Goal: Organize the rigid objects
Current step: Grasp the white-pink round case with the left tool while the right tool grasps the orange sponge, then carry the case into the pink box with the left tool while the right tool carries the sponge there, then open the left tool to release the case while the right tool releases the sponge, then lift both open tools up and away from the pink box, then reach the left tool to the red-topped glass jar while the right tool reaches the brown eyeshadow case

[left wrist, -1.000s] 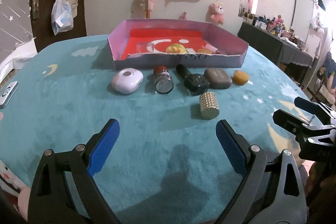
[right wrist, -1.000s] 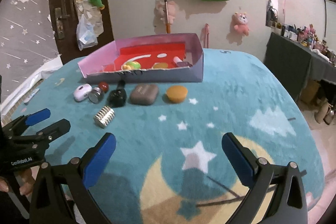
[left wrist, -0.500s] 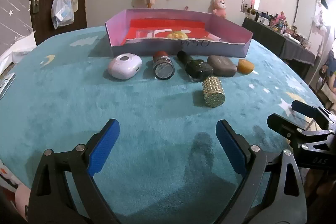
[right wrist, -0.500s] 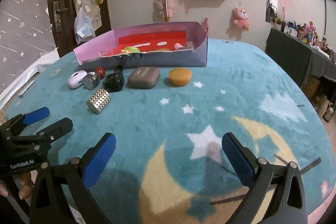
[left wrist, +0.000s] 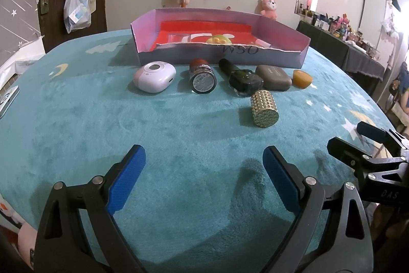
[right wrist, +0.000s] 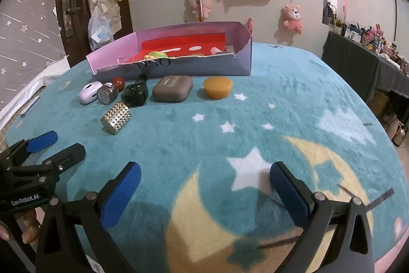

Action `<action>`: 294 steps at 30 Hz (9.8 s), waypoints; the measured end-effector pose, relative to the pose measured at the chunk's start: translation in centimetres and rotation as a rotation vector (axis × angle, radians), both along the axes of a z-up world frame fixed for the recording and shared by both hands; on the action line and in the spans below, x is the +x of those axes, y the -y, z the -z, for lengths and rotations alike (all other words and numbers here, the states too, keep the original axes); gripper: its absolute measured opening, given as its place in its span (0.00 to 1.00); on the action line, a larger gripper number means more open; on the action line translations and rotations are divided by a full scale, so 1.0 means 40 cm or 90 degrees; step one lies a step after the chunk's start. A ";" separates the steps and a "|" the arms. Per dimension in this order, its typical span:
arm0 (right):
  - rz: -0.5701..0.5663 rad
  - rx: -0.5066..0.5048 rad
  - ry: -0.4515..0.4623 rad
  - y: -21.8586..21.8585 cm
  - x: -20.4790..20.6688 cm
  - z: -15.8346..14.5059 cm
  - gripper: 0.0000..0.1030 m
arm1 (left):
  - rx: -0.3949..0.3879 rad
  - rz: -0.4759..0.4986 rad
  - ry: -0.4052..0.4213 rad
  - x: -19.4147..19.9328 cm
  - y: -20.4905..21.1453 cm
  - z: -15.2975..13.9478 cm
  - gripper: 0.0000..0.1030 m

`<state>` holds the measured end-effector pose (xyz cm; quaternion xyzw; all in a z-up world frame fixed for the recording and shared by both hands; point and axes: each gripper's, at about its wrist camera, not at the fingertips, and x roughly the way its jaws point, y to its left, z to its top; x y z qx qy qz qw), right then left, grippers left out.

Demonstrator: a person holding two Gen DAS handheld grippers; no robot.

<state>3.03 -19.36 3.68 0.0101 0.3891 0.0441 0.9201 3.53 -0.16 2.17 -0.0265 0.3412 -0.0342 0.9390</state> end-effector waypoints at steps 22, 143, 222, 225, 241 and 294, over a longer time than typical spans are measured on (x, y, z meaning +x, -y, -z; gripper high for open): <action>0.013 -0.003 -0.006 0.027 0.160 -0.076 1.00 | 0.013 -0.052 -0.049 0.178 -0.114 -0.074 0.91; -0.251 -0.095 -0.227 -0.143 0.770 0.017 0.39 | 0.075 0.170 -0.273 0.779 -0.013 -0.075 0.47; -0.017 0.006 0.046 0.026 -0.023 -0.121 1.00 | 0.004 0.027 0.093 -0.052 0.026 -0.119 0.96; -0.011 0.002 0.036 0.027 -0.025 -0.089 1.00 | -0.002 0.023 0.069 -0.042 0.026 -0.083 0.96; 0.002 0.005 -0.001 0.030 -0.017 -0.011 1.00 | -0.012 0.013 0.020 -0.015 0.011 -0.013 0.96; -0.026 0.050 -0.068 -0.005 0.277 -0.052 1.00 | -0.025 -0.025 -0.080 0.261 -0.065 -0.071 0.96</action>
